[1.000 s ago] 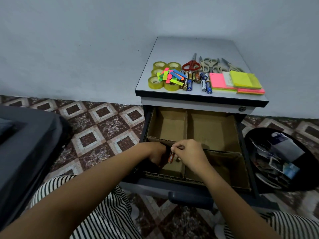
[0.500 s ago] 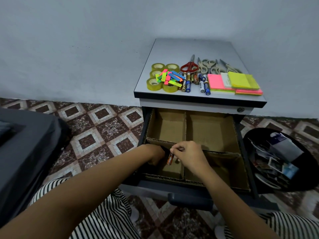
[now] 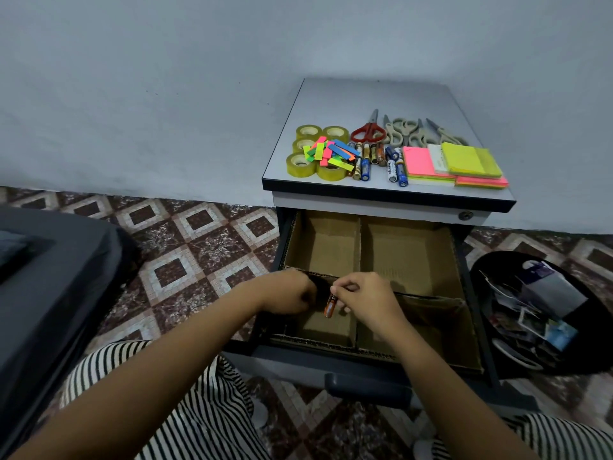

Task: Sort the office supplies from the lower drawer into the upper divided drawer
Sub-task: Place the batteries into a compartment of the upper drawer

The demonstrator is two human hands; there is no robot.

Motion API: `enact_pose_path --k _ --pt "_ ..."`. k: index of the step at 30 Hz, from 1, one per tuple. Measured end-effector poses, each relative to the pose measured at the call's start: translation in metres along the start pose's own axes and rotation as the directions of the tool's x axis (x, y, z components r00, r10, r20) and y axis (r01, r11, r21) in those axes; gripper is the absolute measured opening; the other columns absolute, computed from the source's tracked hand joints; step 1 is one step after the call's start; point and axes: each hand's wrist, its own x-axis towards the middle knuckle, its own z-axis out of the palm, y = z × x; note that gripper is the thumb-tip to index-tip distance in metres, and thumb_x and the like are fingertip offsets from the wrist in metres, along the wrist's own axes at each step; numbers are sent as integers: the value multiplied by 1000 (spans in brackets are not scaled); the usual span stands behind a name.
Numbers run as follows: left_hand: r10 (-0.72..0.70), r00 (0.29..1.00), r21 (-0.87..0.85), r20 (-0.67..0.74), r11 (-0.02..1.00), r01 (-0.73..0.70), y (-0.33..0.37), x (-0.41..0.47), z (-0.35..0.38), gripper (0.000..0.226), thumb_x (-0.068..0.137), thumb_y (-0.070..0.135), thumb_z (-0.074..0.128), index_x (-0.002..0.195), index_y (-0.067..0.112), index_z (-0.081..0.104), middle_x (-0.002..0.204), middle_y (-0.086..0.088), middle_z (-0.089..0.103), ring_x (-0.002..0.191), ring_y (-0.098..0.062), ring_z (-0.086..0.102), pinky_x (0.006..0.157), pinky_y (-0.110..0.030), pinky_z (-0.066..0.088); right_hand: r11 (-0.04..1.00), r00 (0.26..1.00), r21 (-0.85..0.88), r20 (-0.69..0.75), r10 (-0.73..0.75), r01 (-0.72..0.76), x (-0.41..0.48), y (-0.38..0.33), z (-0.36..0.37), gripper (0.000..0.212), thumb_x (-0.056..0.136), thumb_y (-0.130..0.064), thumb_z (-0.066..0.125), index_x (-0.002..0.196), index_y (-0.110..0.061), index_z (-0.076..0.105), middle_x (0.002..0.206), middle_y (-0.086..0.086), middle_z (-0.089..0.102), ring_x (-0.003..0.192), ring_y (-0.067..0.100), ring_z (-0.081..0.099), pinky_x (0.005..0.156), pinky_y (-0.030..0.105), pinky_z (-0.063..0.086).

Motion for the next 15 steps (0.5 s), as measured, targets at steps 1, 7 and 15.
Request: enact_pose_path --k 1,7,15 --pt "-17 991 -132 -132 991 -1 -5 -9 0 18 94 17 51 107 14 63 105 -1 65 92 -14 61 80 -22 48 1000 1000 7 -5 -1 1 0 0 0 17 90 -19 61 105 -14 68 94 5 71 74 6 64 72 20 54" --pt "-634 623 -800 -458 600 23 -26 -25 34 20 96 14 48 113 13 59 103 1 60 94 -18 58 76 -28 49 991 999 127 19 44 -47 1 -6 24 18 89 -13 62 106 -13 68 102 4 68 94 17 65 89 34 54" --pt "-649 761 -999 8 28 34 -23 -20 43 34 98 34 46 122 12 56 111 -9 63 92 -18 59 75 -29 49 979 981 -163 127 147 -126 14 -5 62 13 92 -10 54 89 -9 66 99 8 67 95 20 63 76 25 48"
